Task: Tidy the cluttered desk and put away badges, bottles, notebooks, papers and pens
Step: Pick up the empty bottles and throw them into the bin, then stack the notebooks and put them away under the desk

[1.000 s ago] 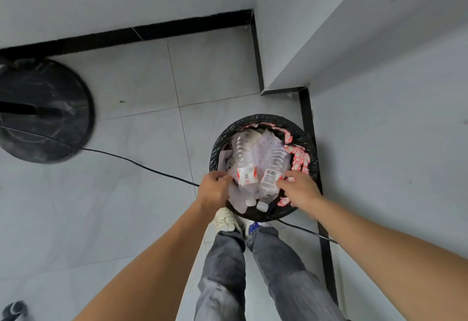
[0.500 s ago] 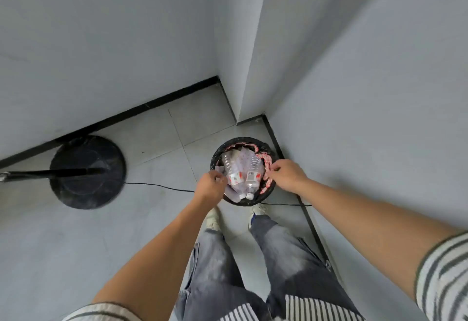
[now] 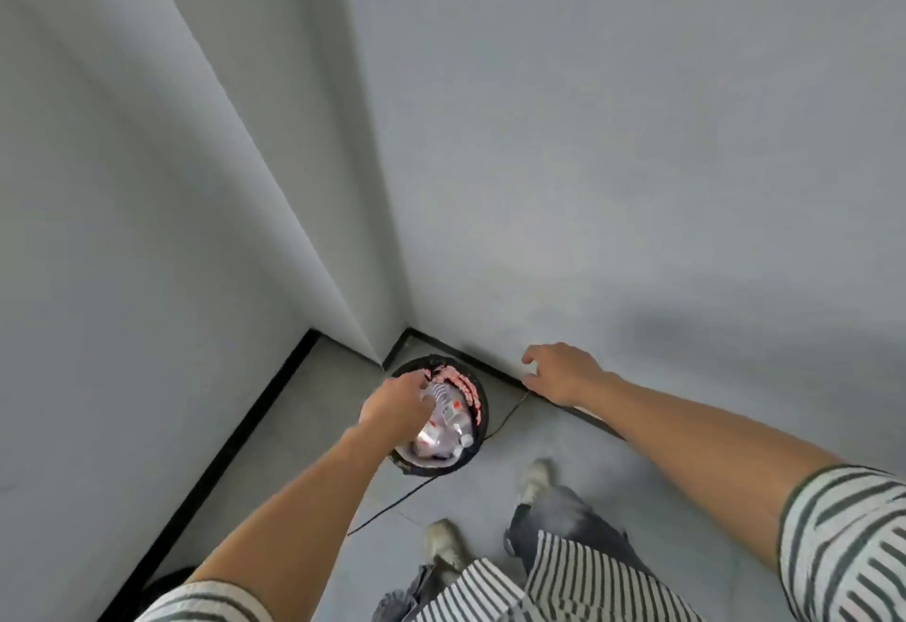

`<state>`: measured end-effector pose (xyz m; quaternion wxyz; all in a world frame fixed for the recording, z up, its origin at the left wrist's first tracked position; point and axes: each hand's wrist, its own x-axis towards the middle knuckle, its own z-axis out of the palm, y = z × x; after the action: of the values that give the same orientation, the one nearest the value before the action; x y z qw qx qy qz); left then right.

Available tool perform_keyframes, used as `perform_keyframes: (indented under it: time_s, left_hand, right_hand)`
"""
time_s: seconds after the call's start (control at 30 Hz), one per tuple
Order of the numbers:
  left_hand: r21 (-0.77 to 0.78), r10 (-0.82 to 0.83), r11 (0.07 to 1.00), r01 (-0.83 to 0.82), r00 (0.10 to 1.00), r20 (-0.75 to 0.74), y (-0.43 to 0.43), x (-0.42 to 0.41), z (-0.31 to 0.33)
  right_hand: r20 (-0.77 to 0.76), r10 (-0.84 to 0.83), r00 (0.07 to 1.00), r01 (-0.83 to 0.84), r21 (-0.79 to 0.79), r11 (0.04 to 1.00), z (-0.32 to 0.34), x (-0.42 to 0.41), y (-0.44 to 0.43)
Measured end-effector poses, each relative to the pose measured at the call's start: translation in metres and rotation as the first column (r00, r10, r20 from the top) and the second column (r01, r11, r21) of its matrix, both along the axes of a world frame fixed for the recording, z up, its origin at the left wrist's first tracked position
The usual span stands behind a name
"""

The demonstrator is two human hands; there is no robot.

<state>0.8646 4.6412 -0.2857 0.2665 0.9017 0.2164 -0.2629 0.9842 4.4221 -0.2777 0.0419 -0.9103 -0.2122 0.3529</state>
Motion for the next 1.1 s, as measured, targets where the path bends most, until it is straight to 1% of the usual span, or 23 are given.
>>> perform_keyframes:
  time_s: [0.1,0.17,0.2,0.33,0.37,0.4,0.43,0.5,0.6,0.7,0.83,0.9,0.97,1.0,1.07,1.1]
  left_hand:
    - [0.085,-0.197,0.978,0.192,0.979,0.06,-0.028,0.028,0.033]
    - [0.134,-0.331,0.939,0.316,0.938,0.105,-0.065,0.052,0.056]
    - [0.152,-0.372,0.923,0.353,0.921,0.121,-0.079,0.06,0.065]
    - [0.216,-0.567,0.821,0.528,0.798,0.203,-0.182,0.092,0.104]
    - [0.218,-0.597,0.801,0.557,0.771,0.223,-0.211,0.1,0.109]
    - [0.207,-0.6,0.799,0.564,0.765,0.232,-0.228,0.103,0.112]
    - [0.199,-0.635,0.772,0.604,0.73,0.251,-0.275,0.109,0.116]
    - [0.168,-0.664,0.747,0.644,0.702,0.259,-0.342,0.114,0.118]
    - [0.079,-0.721,0.673,0.735,0.629,0.291,-0.467,0.11,0.118]
    - [0.032,-0.809,0.54,0.841,0.508,0.297,-0.576,0.094,0.118]
    - [0.048,-0.914,0.313,0.949,0.287,0.286,-0.702,0.079,0.121]
    - [0.074,-0.939,0.221,0.972,0.192,0.284,-0.753,0.081,0.12]
    - [0.112,-0.957,0.091,0.99,0.055,0.286,-0.817,0.08,0.119]
    - [0.116,-0.957,0.049,0.992,0.013,0.289,-0.842,0.08,0.12]
    - [0.116,-0.948,-0.064,0.991,-0.096,0.302,-0.914,0.077,0.121]
    - [0.116,-0.946,-0.102,0.988,-0.133,0.296,-0.935,0.076,0.125]
  right_hand:
    - [0.036,-0.064,0.997,0.063,0.028,0.998,0.027,-0.012,-0.045]
    - [0.086,-0.146,0.986,0.141,0.061,0.988,0.048,-0.019,-0.089]
    - [0.107,-0.166,0.98,0.158,0.077,0.984,0.054,-0.02,-0.104]
    - [0.182,-0.341,0.922,0.325,0.113,0.939,0.085,-0.038,-0.21]
    - [0.2,-0.384,0.901,0.368,0.115,0.923,0.093,-0.044,-0.239]
    - [0.213,-0.406,0.889,0.386,0.128,0.914,0.096,-0.047,-0.256]
    - [0.233,-0.47,0.852,0.451,0.133,0.883,0.104,-0.059,-0.301]
    - [0.246,-0.545,0.801,0.527,0.142,0.838,0.113,-0.077,-0.363]
    - [0.293,-0.641,0.709,0.638,0.119,0.761,0.124,-0.116,-0.474]
    - [0.297,-0.748,0.594,0.763,0.089,0.641,0.131,-0.159,-0.567]
    - [0.296,-0.852,0.432,0.877,0.079,0.473,0.129,-0.208,-0.668]
    - [0.299,-0.882,0.364,0.91,0.087,0.405,0.126,-0.225,-0.704]
    - [0.296,-0.916,0.271,0.945,0.098,0.312,0.122,-0.246,-0.748]
    - [0.302,-0.924,0.234,0.955,0.105,0.276,0.12,-0.253,-0.766]
    - [0.317,-0.942,0.111,0.982,0.11,0.153,0.124,-0.277,-0.812]
    - [0.321,-0.944,0.076,0.987,0.107,0.116,0.127,-0.286,-0.825]
